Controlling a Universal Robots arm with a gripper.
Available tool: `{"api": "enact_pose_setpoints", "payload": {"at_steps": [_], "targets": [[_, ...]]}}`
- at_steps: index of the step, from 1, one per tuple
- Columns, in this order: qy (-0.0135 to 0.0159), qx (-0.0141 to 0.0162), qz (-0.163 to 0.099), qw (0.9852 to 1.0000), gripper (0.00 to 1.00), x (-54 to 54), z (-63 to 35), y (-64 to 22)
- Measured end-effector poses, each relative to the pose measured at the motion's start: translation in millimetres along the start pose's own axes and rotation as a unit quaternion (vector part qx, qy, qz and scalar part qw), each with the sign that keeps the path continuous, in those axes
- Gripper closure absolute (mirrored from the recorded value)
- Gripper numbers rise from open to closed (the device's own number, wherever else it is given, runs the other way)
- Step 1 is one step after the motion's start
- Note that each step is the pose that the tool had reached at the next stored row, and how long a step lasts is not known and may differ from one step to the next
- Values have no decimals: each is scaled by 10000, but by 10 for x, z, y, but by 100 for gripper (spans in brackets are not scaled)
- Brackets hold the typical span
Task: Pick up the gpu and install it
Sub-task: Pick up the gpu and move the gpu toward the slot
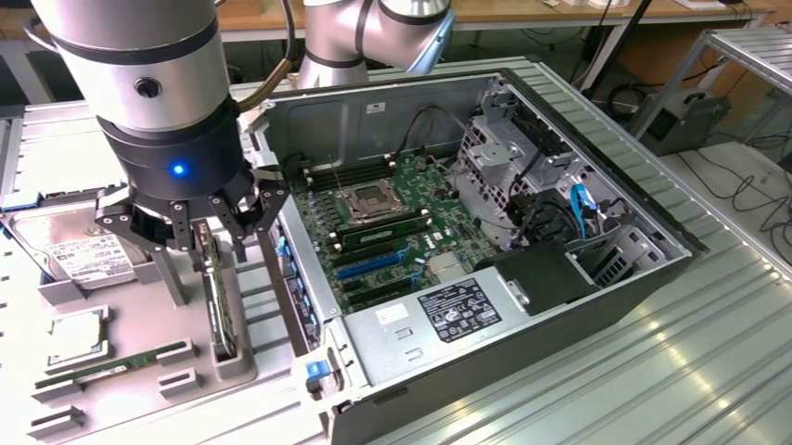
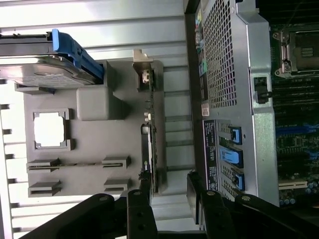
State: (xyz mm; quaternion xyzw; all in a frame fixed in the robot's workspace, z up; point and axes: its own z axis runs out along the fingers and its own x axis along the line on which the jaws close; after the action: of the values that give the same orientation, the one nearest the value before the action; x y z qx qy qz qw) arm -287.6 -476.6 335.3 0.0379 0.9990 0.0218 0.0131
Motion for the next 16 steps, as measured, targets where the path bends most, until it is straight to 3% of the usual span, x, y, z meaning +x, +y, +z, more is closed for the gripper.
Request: {"api": "enact_pose_setpoints", "payload": {"at_steps": [16], "targets": [[0,0,0,10000,58,33,57,32]]}}
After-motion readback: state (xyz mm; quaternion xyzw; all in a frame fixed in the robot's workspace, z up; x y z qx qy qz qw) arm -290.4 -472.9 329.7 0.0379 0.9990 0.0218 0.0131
